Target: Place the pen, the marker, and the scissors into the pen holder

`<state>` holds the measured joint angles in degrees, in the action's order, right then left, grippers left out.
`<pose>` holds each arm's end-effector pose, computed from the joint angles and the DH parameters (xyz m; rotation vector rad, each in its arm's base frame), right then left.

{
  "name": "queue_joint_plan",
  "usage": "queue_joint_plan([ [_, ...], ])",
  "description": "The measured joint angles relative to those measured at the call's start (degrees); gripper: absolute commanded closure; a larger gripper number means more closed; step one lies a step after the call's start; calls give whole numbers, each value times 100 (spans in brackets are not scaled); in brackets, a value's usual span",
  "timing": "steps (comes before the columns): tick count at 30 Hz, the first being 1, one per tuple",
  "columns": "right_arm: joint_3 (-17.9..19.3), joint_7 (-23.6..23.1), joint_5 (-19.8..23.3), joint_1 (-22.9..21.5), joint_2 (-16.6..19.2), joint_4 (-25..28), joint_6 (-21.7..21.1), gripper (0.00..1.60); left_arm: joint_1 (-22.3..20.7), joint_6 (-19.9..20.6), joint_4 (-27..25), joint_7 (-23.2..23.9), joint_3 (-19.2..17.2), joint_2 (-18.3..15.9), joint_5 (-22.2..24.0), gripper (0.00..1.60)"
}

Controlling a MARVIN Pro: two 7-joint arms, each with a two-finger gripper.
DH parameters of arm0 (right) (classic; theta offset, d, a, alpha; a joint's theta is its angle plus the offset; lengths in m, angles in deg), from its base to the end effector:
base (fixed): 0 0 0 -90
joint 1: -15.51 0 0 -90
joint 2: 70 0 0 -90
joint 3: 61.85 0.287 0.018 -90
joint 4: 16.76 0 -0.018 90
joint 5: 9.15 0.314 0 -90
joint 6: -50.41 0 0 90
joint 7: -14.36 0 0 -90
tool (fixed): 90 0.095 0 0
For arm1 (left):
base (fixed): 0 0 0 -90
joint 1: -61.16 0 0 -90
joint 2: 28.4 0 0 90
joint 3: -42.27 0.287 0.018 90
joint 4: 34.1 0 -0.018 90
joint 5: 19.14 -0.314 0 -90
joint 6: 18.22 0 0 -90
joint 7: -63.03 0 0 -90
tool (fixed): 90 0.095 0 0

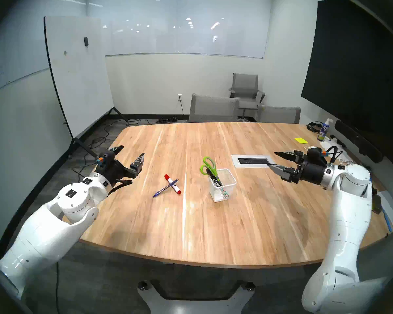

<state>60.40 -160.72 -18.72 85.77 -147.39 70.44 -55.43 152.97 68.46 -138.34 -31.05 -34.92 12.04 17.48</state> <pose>0.4196 -0.1731 -0.1769 -1.8579 -0.9244 -1.6817 0.4035 0.1003 -0.2090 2.0816 -0.4856 2.2142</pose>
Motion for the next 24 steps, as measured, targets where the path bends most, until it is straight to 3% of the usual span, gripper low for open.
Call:
queue_joint_plan([
  [24,9,0,-25,-8,-21,2,-13,0,228,-11,-177,62,164,15,137,0],
])
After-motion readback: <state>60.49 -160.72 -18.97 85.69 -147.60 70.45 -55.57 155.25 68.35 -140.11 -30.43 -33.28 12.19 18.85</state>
